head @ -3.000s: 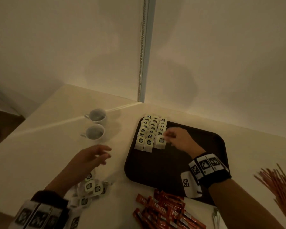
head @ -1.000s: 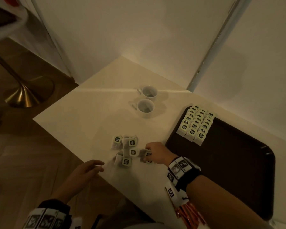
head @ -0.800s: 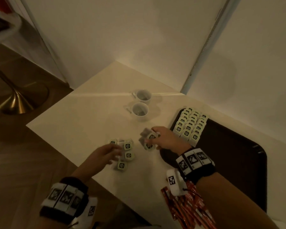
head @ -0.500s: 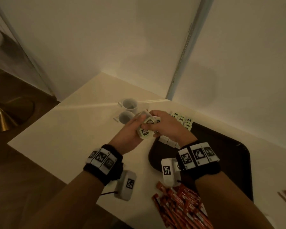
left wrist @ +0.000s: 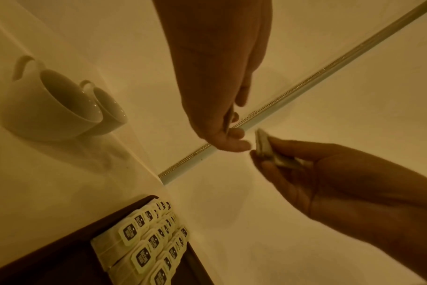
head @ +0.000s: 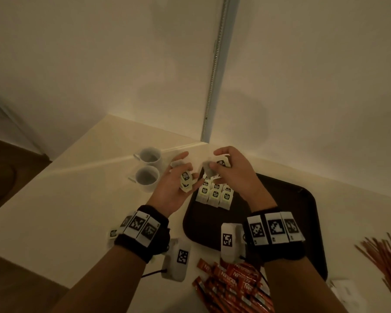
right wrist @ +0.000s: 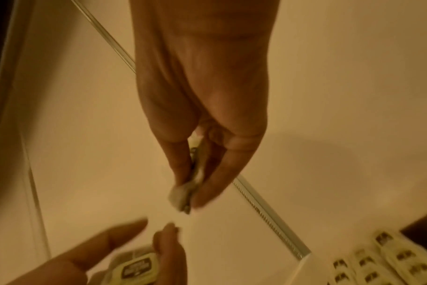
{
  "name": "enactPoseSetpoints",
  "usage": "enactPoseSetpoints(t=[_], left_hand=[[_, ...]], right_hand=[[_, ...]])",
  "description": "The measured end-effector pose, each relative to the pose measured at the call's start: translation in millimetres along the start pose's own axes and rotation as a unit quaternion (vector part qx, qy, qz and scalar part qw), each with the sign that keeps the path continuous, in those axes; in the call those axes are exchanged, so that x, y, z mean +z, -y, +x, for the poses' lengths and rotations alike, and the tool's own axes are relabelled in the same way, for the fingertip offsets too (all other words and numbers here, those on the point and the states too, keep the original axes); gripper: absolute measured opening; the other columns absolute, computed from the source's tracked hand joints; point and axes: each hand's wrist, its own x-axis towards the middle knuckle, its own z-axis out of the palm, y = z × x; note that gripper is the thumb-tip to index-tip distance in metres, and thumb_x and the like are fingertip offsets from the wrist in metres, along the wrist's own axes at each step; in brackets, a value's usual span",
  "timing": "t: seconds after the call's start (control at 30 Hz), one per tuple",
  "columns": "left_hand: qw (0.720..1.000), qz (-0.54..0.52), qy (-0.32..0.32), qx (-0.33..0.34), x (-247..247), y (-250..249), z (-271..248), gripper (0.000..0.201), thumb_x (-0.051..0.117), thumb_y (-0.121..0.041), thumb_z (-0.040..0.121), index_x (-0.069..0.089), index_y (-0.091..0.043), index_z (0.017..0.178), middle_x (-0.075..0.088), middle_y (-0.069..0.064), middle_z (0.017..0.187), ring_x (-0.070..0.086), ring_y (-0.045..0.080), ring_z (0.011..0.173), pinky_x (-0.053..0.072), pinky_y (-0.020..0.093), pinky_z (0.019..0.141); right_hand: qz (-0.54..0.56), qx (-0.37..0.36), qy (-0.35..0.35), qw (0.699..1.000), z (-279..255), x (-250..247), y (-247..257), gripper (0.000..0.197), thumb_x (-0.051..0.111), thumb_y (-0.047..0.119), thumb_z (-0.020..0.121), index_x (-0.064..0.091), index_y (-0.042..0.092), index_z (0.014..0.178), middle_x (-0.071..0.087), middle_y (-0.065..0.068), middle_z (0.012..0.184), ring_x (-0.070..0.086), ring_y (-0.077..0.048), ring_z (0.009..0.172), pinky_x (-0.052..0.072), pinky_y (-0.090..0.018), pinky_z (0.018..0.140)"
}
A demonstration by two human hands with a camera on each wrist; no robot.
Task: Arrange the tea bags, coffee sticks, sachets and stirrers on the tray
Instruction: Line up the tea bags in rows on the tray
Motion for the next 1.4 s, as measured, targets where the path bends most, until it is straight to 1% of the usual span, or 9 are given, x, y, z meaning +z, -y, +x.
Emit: enactPoseSetpoints(t=[0.1, 0.2, 0.3, 0.4, 0.57, 0.67, 0.87, 1.17, 1.4], left_hand=[[0.989, 0.130, 0.068, 0.000, 13.3, 3.2, -4.4, 0.026, 0.064, -0.024, 0.080, 0.061, -0.021, 0.105, 0.059, -0.003, 0.078, 0.050, 0.009, 0.060, 0.050, 0.025, 0.058], [0.977, 0.187, 0.093, 0.037, 27.5, 5.0, -1.3, 0.023, 0.064, -0.025, 0.079, 0.060, -0.018, 0.101, 0.056, -0.001, 0.081, 0.047, 0.007, 0.057, 0.048, 0.024, 0.055], [0.978, 0.176, 0.088, 0.070, 36.4, 6.7, 3.6, 0.011, 0.061, -0.018, 0.085, 0.059, -0.016, 0.096, 0.056, -0.004, 0.074, 0.045, 0.007, 0.055, 0.046, 0.023, 0.054], [0.979, 0.156, 0.110, 0.074, 40.8, 12.5, 4.5, 0.017, 0.064, -0.017, 0.085, 0.059, -0.016, 0.101, 0.055, -0.007, 0.068, 0.044, 0.006, 0.055, 0.044, 0.022, 0.054], [0.986, 0.081, 0.130, 0.070, 52.1, 17.0, 1.8, 0.044, 0.058, -0.011, 0.089, 0.045, -0.024, 0.129, 0.053, -0.008, 0.065, 0.042, 0.006, 0.052, 0.042, 0.021, 0.050], [0.981, 0.115, 0.128, 0.085, 52.3, 16.3, 2.4, 0.022, 0.056, -0.017, 0.086, 0.055, -0.014, 0.108, 0.050, -0.009, 0.063, 0.040, 0.006, 0.052, 0.042, 0.021, 0.052], [0.983, 0.116, 0.113, 0.088, 53.3, 14.1, 0.7, 0.013, 0.057, -0.020, 0.085, 0.058, -0.014, 0.096, 0.046, -0.005, 0.064, 0.040, 0.007, 0.054, 0.042, 0.021, 0.052], [0.982, 0.140, 0.101, 0.076, 45.5, 11.0, 0.0, 0.014, 0.057, -0.027, 0.087, 0.061, -0.016, 0.095, 0.043, -0.004, 0.062, 0.042, 0.008, 0.054, 0.043, 0.022, 0.054], [0.998, 0.067, -0.016, -0.003, 7.5, -10.7, 4.1, 0.059, 0.035, -0.064, 0.088, 0.060, -0.017, 0.111, 0.060, 0.001, 0.070, 0.060, 0.018, 0.058, 0.045, 0.021, 0.046]], right_hand=[[-0.036, -0.077, -0.049, 0.995, 0.5, -10.1, 6.7, 0.028, 0.073, 0.010, 0.079, 0.054, 0.008, 0.100, 0.067, -0.008, 0.086, 0.064, -0.015, 0.069, 0.053, -0.020, 0.053], [-0.072, -0.143, -0.075, 0.984, 2.5, -16.9, 16.7, 0.016, 0.073, 0.014, 0.079, 0.064, 0.014, 0.093, 0.067, 0.000, 0.085, 0.065, -0.015, 0.075, 0.056, -0.028, 0.065], [-0.067, -0.173, -0.075, 0.980, 2.1, -23.8, 27.7, 0.013, 0.064, 0.012, 0.087, 0.068, 0.018, 0.097, 0.066, -0.003, 0.095, 0.064, -0.015, 0.079, 0.056, -0.025, 0.069], [-0.027, -0.197, -0.092, 0.976, 0.4, -29.5, 40.7, 0.014, 0.069, 0.009, 0.083, 0.066, 0.014, 0.096, 0.066, -0.008, 0.080, 0.063, -0.011, 0.067, 0.052, -0.017, 0.060], [-0.069, -0.244, -0.104, 0.962, -2.2, -28.6, 53.3, 0.008, 0.074, 0.015, 0.078, 0.071, 0.018, 0.084, 0.066, 0.012, 0.072, 0.059, 0.002, 0.067, 0.041, -0.006, 0.061], [-0.064, -0.255, -0.102, 0.959, -2.5, -27.4, 54.8, 0.007, 0.074, 0.015, 0.078, 0.070, 0.018, 0.082, 0.067, 0.011, 0.073, 0.059, 0.002, 0.068, 0.040, -0.006, 0.062], [-0.058, -0.251, -0.100, 0.961, 1.2, -26.0, 53.5, 0.007, 0.073, 0.015, 0.078, 0.069, 0.020, 0.082, 0.068, 0.008, 0.073, 0.058, 0.002, 0.067, 0.042, -0.008, 0.060], [-0.037, -0.241, -0.092, 0.965, 5.0, -26.3, 48.8, 0.007, 0.073, 0.015, 0.078, 0.069, 0.020, 0.082, 0.069, 0.003, 0.076, 0.060, -0.001, 0.067, 0.044, -0.011, 0.061], [-0.113, -0.135, -0.045, 0.983, 19.3, -30.0, -0.6, 0.007, 0.069, 0.010, 0.082, 0.067, 0.016, 0.085, 0.066, 0.002, 0.078, 0.061, -0.007, 0.070, 0.046, -0.006, 0.064]])
